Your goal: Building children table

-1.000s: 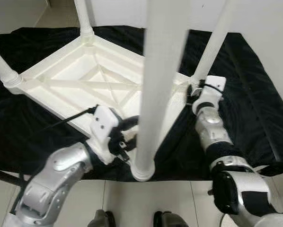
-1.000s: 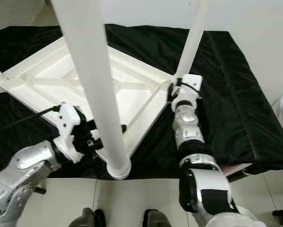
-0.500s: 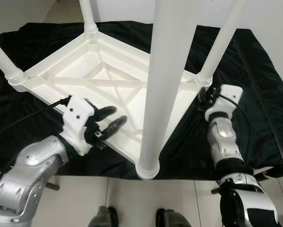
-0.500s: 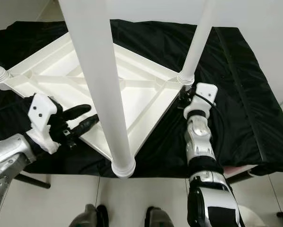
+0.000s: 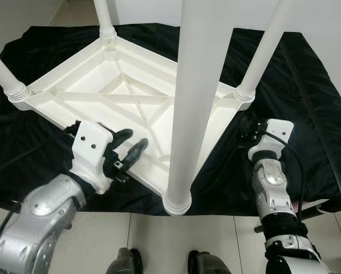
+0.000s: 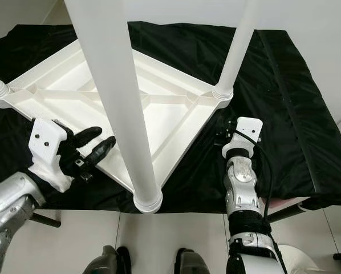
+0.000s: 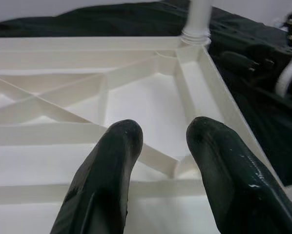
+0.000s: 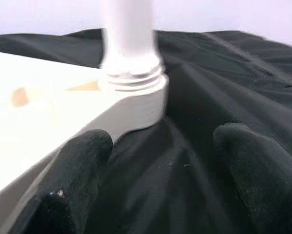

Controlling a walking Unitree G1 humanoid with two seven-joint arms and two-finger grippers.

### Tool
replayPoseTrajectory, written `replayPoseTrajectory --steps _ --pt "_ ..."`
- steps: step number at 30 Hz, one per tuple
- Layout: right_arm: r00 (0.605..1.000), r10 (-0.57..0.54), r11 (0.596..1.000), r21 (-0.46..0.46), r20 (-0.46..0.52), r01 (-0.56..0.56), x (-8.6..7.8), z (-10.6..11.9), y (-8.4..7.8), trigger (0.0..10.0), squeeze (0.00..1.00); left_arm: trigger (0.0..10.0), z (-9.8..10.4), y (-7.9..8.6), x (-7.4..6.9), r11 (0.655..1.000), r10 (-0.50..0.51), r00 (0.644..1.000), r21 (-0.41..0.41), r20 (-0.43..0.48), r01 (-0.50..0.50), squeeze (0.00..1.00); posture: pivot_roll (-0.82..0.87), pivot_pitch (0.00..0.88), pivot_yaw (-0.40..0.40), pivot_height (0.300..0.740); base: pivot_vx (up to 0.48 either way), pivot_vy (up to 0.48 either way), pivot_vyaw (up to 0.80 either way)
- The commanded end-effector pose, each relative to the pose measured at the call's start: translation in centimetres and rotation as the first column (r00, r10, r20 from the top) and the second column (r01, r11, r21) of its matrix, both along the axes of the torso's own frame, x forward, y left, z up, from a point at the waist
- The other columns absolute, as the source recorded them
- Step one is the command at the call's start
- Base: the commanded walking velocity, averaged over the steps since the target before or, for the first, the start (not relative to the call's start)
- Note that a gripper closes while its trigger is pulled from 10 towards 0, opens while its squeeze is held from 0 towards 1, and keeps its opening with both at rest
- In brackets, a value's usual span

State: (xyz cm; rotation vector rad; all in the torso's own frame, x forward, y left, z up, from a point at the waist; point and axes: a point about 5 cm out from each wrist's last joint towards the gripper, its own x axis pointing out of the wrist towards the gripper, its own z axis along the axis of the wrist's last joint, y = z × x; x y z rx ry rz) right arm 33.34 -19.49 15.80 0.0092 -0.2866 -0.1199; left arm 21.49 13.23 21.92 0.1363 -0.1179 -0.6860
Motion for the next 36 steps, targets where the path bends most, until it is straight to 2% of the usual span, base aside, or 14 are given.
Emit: replayPoseTrajectory --steps 1,7,12,14,15,16,21,22,24,27,28,29,30,36 --pt "0.999 0.039 0.999 0.009 -0.011 -0.039 -0.4 -0.4 0.6 10.0 0.00 10.0 -0.2 -0.3 -0.5 0.999 -0.034 0.999 0.014 0.010 0.034 0.00 -0.07 0.203 0.039 0.740 0.000 0.000 0.00" --pt "0.970 0.243 0.969 -0.044 0.008 -0.242 -2.7 0.0 2.4 10.0 0.00 10.0 -2.2 -1.1 -1.2 0.973 -0.221 0.975 0.060 -0.031 0.222 0.00 -0.08 0.195 0.025 0.740 0.000 0.000 0.00" --pt "0.970 0.244 0.967 -0.065 -0.018 -0.245 -3.2 -0.4 1.9 10.0 0.00 10.0 -2.8 -1.1 -1.4 0.955 -0.283 0.957 0.077 -0.061 0.287 0.00 -0.08 0.194 0.020 0.740 0.000 0.000 0.00" --pt "0.969 0.243 0.966 -0.078 -0.034 -0.245 -3.4 -0.7 1.5 10.0 0.00 10.0 -3.4 -1.2 -1.8 0.930 -0.347 0.930 0.083 -0.118 0.358 0.00 -0.08 0.195 0.019 0.740 0.000 0.000 0.00" --pt "0.969 0.241 0.965 -0.092 -0.048 -0.245 -3.7 -0.8 1.0 10.0 0.00 10.0 -4.4 -1.4 -2.3 0.884 -0.438 0.880 0.093 -0.183 0.459 0.00 -0.09 0.204 0.025 0.740 0.000 0.000 0.00" --pt "0.969 0.241 0.965 -0.094 -0.050 -0.245 -3.8 -0.8 0.9 10.0 0.00 10.0 -4.6 -1.5 -2.4 0.868 -0.463 0.865 0.100 -0.194 0.487 0.00 -0.09 0.203 0.025 0.740 0.000 0.000 0.00" --pt "0.968 0.245 0.964 -0.092 -0.057 -0.249 -4.0 -0.7 0.8 10.0 0.00 10.0 -5.0 -1.6 -2.2 0.854 -0.482 0.850 0.106 -0.211 0.510 0.00 -0.09 0.205 0.027 0.740 0.000 0.000 0.00" --pt "0.967 0.249 0.963 -0.091 -0.060 -0.254 -4.2 -0.7 1.0 10.0 0.00 10.0 -5.2 -1.5 -2.2 0.842 -0.501 0.831 0.085 -0.240 0.532 1.00 -0.10 0.206 0.029 0.740 0.000 0.000 0.00" --pt "0.962 0.265 0.958 -0.093 -0.069 -0.271 -4.5 -0.7 1.2 10.0 0.00 10.0 -5.5 -1.2 -2.3 0.813 -0.539 0.798 0.079 -0.270 0.577 1.00 -0.10 0.205 0.030 0.740 0.000 0.000 0.00" --pt "0.959 0.273 0.955 -0.099 -0.075 -0.280 -4.6 -0.8 1.3 10.0 0.00 10.0 -5.7 -1.0 -2.2 0.807 -0.540 0.795 0.099 -0.278 0.583 1.00 -0.10 0.203 0.030 0.740 0.000 0.000 0.00" --pt "0.955 0.285 0.950 -0.111 -0.084 -0.293 -4.7 -0.9 1.2 10.0 0.00 10.0 -6.3 -0.5 -1.7 0.805 -0.514 0.810 0.165 -0.284 0.569 0.73 -0.10 0.199 0.028 0.740 0.000 0.000 0.00" --pt "0.955 0.285 0.950 -0.111 -0.084 -0.293 -4.7 -0.9 1.2 10.0 0.00 10.0 -6.3 -0.5 -1.7 0.805 -0.514 0.810 0.165 -0.284 0.569 0.73 -0.10 0.199 0.028 0.740 0.000 0.000 0.00" --pt "0.954 0.286 0.948 -0.116 -0.086 -0.295 -4.7 -0.8 1.1 10.0 0.00 10.0 -6.4 -0.3 -1.5 0.797 -0.517 0.807 0.182 -0.287 0.576 0.00 -0.10 0.197 0.026 0.740 0.000 0.000 0.00" --pt "0.954 0.285 0.947 -0.131 -0.088 -0.295 -4.5 -0.5 0.5 10.0 0.00 10.0 -6.6 1.1 -0.8 0.768 -0.525 0.784 0.213 -0.330 0.604 0.00 -0.10 0.198 0.028 0.740 0.000 0.000 0.00"
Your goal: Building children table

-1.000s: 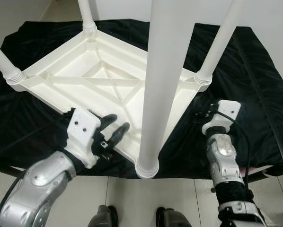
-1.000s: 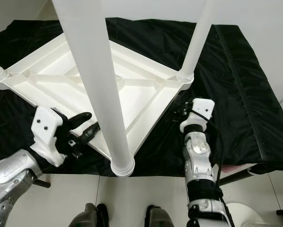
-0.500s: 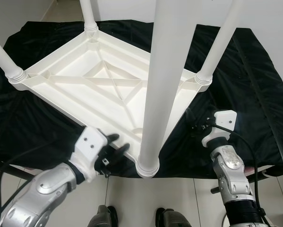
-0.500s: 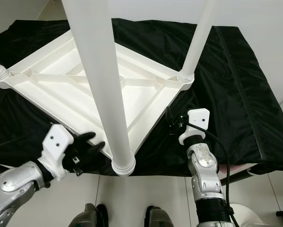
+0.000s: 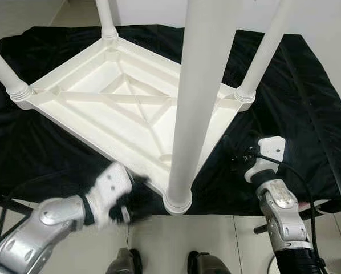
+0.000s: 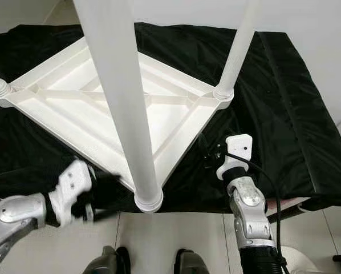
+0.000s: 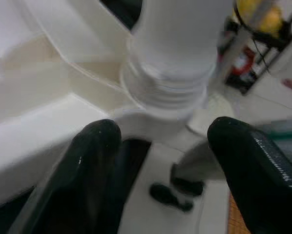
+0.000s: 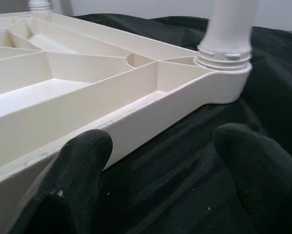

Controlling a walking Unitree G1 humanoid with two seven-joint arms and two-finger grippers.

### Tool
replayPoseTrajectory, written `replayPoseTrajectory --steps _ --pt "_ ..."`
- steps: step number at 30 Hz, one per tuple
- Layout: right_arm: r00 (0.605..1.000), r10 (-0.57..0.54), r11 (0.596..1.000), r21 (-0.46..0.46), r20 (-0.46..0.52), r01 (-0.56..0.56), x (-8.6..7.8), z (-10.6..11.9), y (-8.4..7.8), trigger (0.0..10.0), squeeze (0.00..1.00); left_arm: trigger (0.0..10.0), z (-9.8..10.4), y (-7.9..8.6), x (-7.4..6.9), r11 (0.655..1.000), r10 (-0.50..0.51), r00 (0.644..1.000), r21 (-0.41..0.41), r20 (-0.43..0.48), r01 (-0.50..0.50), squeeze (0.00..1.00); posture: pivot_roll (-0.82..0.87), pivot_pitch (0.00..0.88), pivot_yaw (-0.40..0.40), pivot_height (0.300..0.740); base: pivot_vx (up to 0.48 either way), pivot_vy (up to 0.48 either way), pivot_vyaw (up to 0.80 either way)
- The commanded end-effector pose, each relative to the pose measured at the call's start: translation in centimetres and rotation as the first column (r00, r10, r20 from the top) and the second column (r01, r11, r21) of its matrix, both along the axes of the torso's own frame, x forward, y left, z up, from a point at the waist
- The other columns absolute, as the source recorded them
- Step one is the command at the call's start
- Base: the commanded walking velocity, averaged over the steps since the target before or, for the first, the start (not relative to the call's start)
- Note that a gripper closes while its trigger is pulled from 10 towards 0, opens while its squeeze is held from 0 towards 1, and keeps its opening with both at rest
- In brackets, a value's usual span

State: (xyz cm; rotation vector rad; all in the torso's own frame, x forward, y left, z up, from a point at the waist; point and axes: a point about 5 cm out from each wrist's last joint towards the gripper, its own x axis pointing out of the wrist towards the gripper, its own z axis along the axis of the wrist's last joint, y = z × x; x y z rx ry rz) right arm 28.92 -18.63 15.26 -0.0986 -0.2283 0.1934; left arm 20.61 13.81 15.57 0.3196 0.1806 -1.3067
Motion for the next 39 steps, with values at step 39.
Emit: replayPoseTrajectory --steps 39 --pt "0.998 0.061 0.998 -0.014 -0.030 -0.062 -1.0 -0.3 -0.1 10.0 0.00 10.0 0.4 1.9 5.2 0.990 -0.056 0.981 0.137 0.187 0.030 0.00 -0.11 0.174 0.022 0.740 0.000 0.000 0.00"
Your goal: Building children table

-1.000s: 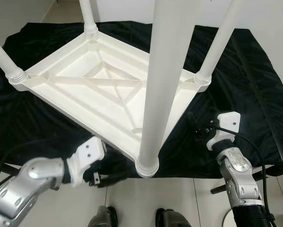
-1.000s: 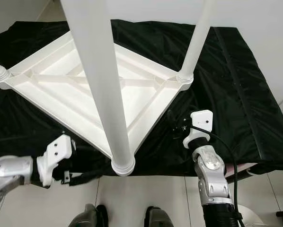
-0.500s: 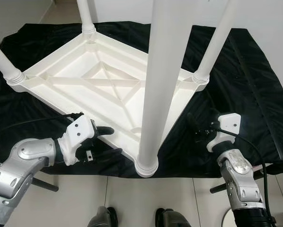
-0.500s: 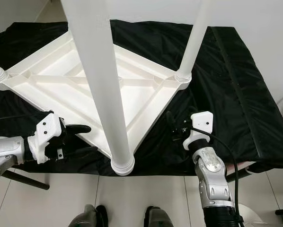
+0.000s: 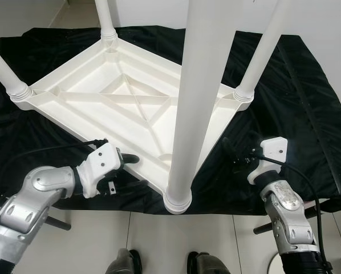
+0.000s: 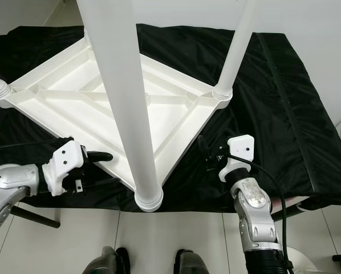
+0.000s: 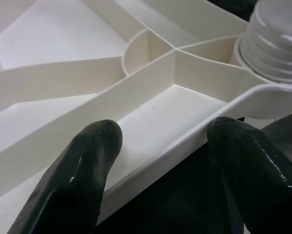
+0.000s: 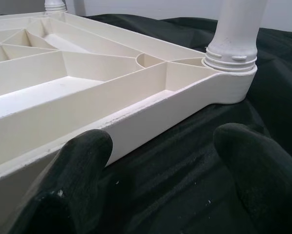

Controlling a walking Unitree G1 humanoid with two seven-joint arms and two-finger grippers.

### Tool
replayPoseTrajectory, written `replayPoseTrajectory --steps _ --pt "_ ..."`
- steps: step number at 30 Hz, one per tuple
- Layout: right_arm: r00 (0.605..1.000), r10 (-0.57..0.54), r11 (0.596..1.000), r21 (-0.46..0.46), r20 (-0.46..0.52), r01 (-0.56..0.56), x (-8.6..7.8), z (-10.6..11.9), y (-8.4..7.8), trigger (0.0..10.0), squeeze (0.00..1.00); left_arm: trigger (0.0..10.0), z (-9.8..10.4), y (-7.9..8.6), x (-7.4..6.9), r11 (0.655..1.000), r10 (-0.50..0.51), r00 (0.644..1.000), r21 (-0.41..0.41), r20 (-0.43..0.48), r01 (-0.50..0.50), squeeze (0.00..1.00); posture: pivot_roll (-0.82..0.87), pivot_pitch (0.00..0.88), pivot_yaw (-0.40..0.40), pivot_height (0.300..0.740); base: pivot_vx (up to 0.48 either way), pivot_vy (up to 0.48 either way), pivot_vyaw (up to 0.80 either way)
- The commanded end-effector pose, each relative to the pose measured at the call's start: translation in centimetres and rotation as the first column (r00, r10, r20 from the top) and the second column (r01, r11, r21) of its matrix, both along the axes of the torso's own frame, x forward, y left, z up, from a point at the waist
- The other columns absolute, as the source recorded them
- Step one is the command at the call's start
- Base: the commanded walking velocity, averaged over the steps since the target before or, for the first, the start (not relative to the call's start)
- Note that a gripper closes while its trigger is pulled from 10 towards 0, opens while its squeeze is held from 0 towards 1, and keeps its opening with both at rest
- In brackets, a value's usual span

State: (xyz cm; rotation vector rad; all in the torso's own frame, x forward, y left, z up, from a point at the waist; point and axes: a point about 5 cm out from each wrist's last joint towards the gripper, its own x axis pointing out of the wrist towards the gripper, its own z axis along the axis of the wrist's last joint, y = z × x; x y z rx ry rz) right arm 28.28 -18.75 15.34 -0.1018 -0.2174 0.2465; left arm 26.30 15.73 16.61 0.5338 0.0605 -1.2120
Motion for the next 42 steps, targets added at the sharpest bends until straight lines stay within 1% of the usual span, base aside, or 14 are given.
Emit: replayPoseTrajectory --steps 1,10,16,23,27,30,31,33,34,35,36,38,39,42 --pt "1.000 0.010 1.000 -0.004 -0.017 -0.010 -0.3 -0.3 0.0 10.0 0.00 10.0 -0.6 -0.1 -0.5 0.996 -0.079 0.996 0.049 -0.037 0.081 0.00 -0.11 0.174 0.022 0.740 0.000 0.000 0.00" --pt "1.000 0.009 1.000 -0.005 -0.022 -0.009 -0.6 -0.5 -0.1 10.0 0.00 10.0 -1.8 0.2 0.9 0.988 -0.096 0.995 0.118 -0.023 0.098 0.00 -0.11 0.182 0.029 0.740 0.000 0.000 0.00" --pt "1.000 0.015 1.000 -0.008 -0.022 -0.015 -0.6 -0.5 0.0 10.0 0.00 10.0 -2.5 -0.6 1.6 0.987 -0.104 0.994 0.118 -0.043 0.108 0.00 -0.11 0.191 0.037 0.740 0.000 0.000 0.00" --pt "1.000 0.022 1.000 -0.010 -0.020 -0.022 -0.8 -0.5 0.3 10.0 0.00 10.0 -2.6 -0.8 2.0 0.986 -0.125 0.987 0.098 -0.102 0.135 0.00 -0.12 0.198 0.053 0.740 0.000 0.000 0.00" --pt "1.000 0.020 1.000 -0.012 -0.016 -0.020 -0.8 -0.5 0.4 10.0 0.00 10.0 -2.1 -1.3 2.4 0.982 -0.176 0.964 0.034 -0.201 0.186 0.00 -0.12 0.205 0.073 0.740 0.000 0.000 0.00" --pt "1.000 0.018 1.000 -0.012 -0.015 -0.018 -0.8 -0.4 0.3 10.0 0.00 10.0 -2.0 -1.3 2.3 0.979 -0.193 0.958 0.026 -0.213 0.203 0.00 -0.12 0.205 0.073 0.740 0.000 0.000 0.00" --pt "1.000 0.014 1.000 -0.012 -0.011 -0.014 -0.7 -0.4 0.3 10.0 0.00 3.6 -1.7 -1.5 2.2 0.971 -0.232 0.942 0.007 -0.242 0.241 0.00 -0.13 0.207 0.084 0.740 0.000 0.000 0.00" --pt "1.000 0.013 1.000 -0.013 -0.010 -0.013 -0.7 -0.3 0.3 10.0 0.00 3.4 -1.6 -1.5 2.1 0.968 -0.245 0.936 -0.005 -0.254 0.252 0.00 -0.13 0.209 0.086 0.740 0.000 0.000 0.00" --pt "1.000 0.013 1.000 -0.013 -0.010 -0.013 -0.8 -0.3 0.3 10.0 0.00 2.7 -1.6 -1.6 2.0 0.966 -0.253 0.929 -0.014 -0.271 0.259 0.00 -0.13 0.210 0.087 0.740 0.000 0.000 0.00" --pt "1.000 0.013 1.000 -0.013 -0.010 -0.013 -0.8 -0.3 0.3 10.0 0.00 2.7 -1.6 -1.6 2.0 0.966 -0.253 0.929 -0.014 -0.271 0.259 0.00 -0.13 0.210 0.087 0.740 0.000 0.000 0.00" --pt "1.000 0.011 1.000 -0.015 -0.010 -0.011 -0.9 -0.3 0.3 10.0 0.00 2.2 -1.6 -1.7 1.9 0.962 -0.263 0.924 -0.011 -0.277 0.271 0.00 -0.13 0.214 0.089 0.740 0.000 0.000 0.00" --pt "1.000 0.009 1.000 -0.015 -0.010 -0.009 -0.9 -0.3 0.3 10.0 0.00 2.3 -1.6 -1.7 1.9 0.961 -0.267 0.924 -0.008 -0.272 0.275 0.00 -0.13 0.214 0.089 0.740 0.000 0.000 0.00" --pt "1.000 0.006 1.000 -0.014 -0.010 -0.006 -1.0 -0.4 0.2 10.0 0.00 1.6 -1.7 -1.9 1.9 0.963 -0.265 0.927 -0.017 -0.265 0.270 0.00 -0.13 0.212 0.089 0.740 0.000 0.000 0.00" --pt "1.000 0.004 1.000 -0.012 -0.011 -0.004 -1.0 -0.4 0.2 10.0 0.00 1.3 -1.8 -2.1 1.9 0.965 -0.260 0.927 -0.029 -0.268 0.262 0.00 -0.13 0.214 0.089 0.740 0.000 0.000 0.00"
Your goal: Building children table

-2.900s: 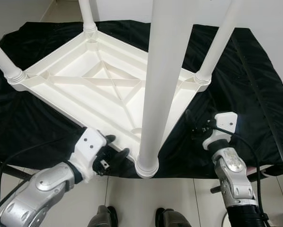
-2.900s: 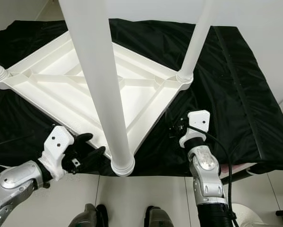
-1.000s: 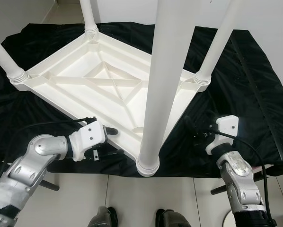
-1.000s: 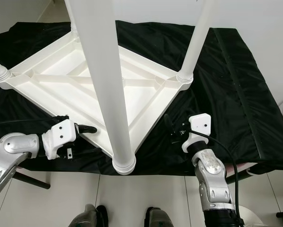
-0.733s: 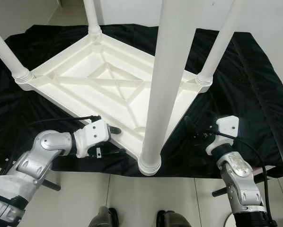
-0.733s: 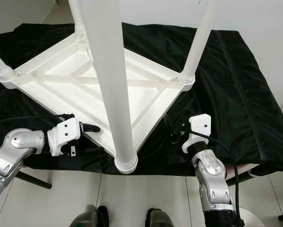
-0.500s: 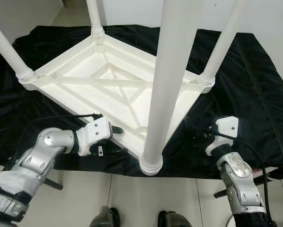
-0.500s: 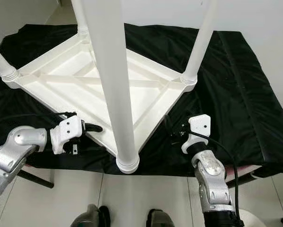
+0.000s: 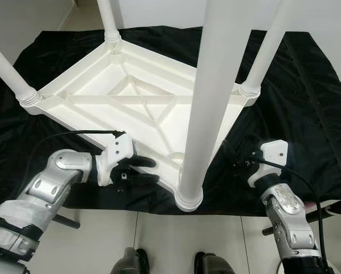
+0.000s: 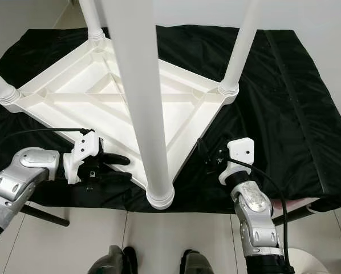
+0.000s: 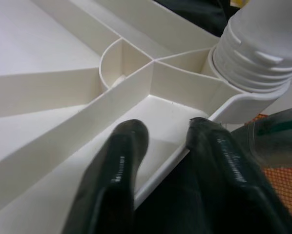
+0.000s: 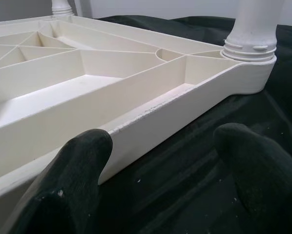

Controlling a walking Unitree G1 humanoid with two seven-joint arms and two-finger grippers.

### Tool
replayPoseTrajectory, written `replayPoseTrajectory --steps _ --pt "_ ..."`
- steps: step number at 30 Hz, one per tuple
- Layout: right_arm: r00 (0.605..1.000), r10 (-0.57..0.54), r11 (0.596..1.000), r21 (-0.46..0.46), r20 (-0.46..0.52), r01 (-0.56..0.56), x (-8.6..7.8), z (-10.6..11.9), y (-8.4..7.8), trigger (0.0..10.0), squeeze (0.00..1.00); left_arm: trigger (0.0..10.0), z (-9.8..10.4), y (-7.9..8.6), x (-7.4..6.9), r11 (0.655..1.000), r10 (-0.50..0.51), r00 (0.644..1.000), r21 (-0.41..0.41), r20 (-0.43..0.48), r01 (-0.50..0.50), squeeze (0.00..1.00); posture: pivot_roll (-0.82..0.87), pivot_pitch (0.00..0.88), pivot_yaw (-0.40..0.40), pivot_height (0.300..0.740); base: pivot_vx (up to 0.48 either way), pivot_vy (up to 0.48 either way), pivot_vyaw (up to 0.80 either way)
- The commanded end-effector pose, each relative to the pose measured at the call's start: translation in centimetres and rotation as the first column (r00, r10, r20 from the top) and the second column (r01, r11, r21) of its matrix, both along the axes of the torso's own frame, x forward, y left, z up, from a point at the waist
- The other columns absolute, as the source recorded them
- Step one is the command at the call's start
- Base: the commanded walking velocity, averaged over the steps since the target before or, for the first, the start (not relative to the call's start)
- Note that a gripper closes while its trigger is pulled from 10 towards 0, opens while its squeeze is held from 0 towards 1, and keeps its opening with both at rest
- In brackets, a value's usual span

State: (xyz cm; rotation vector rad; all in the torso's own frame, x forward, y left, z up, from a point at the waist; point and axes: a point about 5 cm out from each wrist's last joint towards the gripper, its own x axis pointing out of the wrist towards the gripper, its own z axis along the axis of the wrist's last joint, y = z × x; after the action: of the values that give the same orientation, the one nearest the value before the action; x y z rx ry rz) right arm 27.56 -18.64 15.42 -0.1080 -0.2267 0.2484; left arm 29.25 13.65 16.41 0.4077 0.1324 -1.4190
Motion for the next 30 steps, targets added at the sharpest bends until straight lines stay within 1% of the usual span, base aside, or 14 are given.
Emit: replayPoseTrajectory --steps 1,3,4,6,7,8,9,13,14,16,17,19,25,30 --pt "1.000 0.002 1.000 -0.007 -0.021 -0.003 -0.3 -0.4 0.1 10.0 0.00 1.3 -1.7 -0.1 -1.1 0.993 -0.100 0.988 0.044 -0.117 0.106 0.00 -0.13 0.214 0.089 0.740 0.000 0.000 0.00" --pt "1.000 -0.004 1.000 -0.003 -0.016 0.004 -0.2 -0.3 0.0 10.0 0.00 1.1 -1.8 -0.3 -1.0 0.995 -0.086 0.991 0.039 -0.100 0.090 0.00 -0.13 0.217 0.085 0.740 0.000 0.000 0.00" --pt "1.000 -0.010 1.000 0.002 -0.012 0.010 -0.1 -0.2 -0.1 10.0 0.00 2.5 -1.8 -0.5 -0.9 0.996 -0.074 0.994 0.034 -0.086 0.077 0.00 -0.14 0.220 0.082 0.740 0.000 0.000 0.00" --pt "1.000 -0.016 1.000 0.007 -0.005 0.016 0.0 0.1 -0.2 10.0 0.00 2.5 -1.8 -0.8 -0.8 0.998 -0.056 0.997 0.018 -0.058 0.057 0.00 -0.14 0.220 0.082 0.740 0.000 0.000 0.00" --pt "1.000 -0.016 1.000 0.007 -0.002 0.016 0.1 0.1 -0.1 10.0 0.00 4.2 -1.9 -1.0 -0.7 0.999 -0.048 0.997 0.012 -0.054 0.048 0.00 -0.14 0.219 0.082 0.740 0.000 0.000 0.00" --pt "1.000 -0.016 1.000 0.010 0.000 0.016 0.1 0.2 -0.1 10.0 0.00 4.8 -1.9 -1.1 -0.8 0.999 -0.050 0.998 0.012 -0.049 0.050 0.00 -0.14 0.220 0.080 0.740 0.000 0.000 0.00" --pt "1.000 -0.015 1.000 0.007 0.003 0.015 0.2 0.3 -0.1 10.0 0.00 10.0 -1.9 -1.3 -1.0 0.998 -0.058 0.998 0.027 -0.019 0.059 0.00 -0.14 0.220 0.080 0.740 0.000 0.000 0.00" --pt "1.000 -0.011 1.000 0.007 0.000 0.011 0.2 0.3 -0.1 10.0 0.00 10.0 -1.5 -1.3 -0.8 0.998 -0.061 0.998 0.022 -0.028 0.062 0.00 -0.14 0.223 0.079 0.740 0.000 0.000 0.00" --pt "1.000 -0.011 1.000 0.006 0.000 0.011 0.2 0.3 -0.1 10.0 0.00 10.0 -0.9 -1.2 -0.6 0.998 -0.066 0.996 -0.019 -0.066 0.065 1.00 -0.14 0.224 0.080 0.740 0.000 0.000 0.00" --pt "1.000 -0.012 1.000 0.004 -0.001 0.012 0.2 0.2 -0.2 10.0 0.00 10.0 0.2 -0.9 -0.4 0.994 -0.088 0.990 -0.079 -0.108 0.080 1.00 -0.13 0.219 0.080 0.740 0.000 0.000 0.00" --pt "1.000 -0.012 1.000 0.004 -0.001 0.012 0.2 0.2 -0.2 10.0 0.00 10.0 0.2 -0.9 -0.4 0.994 -0.088 0.990 -0.079 -0.108 0.080 1.00 -0.13 0.219 0.080 0.740 0.000 0.000 0.00" --pt "1.000 -0.014 1.000 0.004 -0.002 0.014 0.3 0.2 -0.3 10.0 0.00 10.0 1.3 -0.6 -0.4 0.988 -0.114 0.985 -0.124 -0.132 0.097 1.00 -0.13 0.215 0.084 0.740 0.000 0.000 0.00" --pt "1.000 -0.012 1.000 0.005 -0.002 0.012 0.3 0.2 -0.2 10.0 0.00 10.0 1.9 -0.5 -0.4 0.987 -0.125 0.985 -0.119 -0.115 0.111 1.00 -0.13 0.215 0.083 0.740 0.000 0.000 0.00" --pt "1.000 -0.010 1.000 0.005 0.001 0.009 0.2 0.3 -0.3 10.0 0.00 10.0 1.9 0.0 -1.0 0.987 -0.149 0.981 -0.084 -0.123 0.140 1.00 -0.13 0.222 0.079 0.740 0.000 0.000 0.00"
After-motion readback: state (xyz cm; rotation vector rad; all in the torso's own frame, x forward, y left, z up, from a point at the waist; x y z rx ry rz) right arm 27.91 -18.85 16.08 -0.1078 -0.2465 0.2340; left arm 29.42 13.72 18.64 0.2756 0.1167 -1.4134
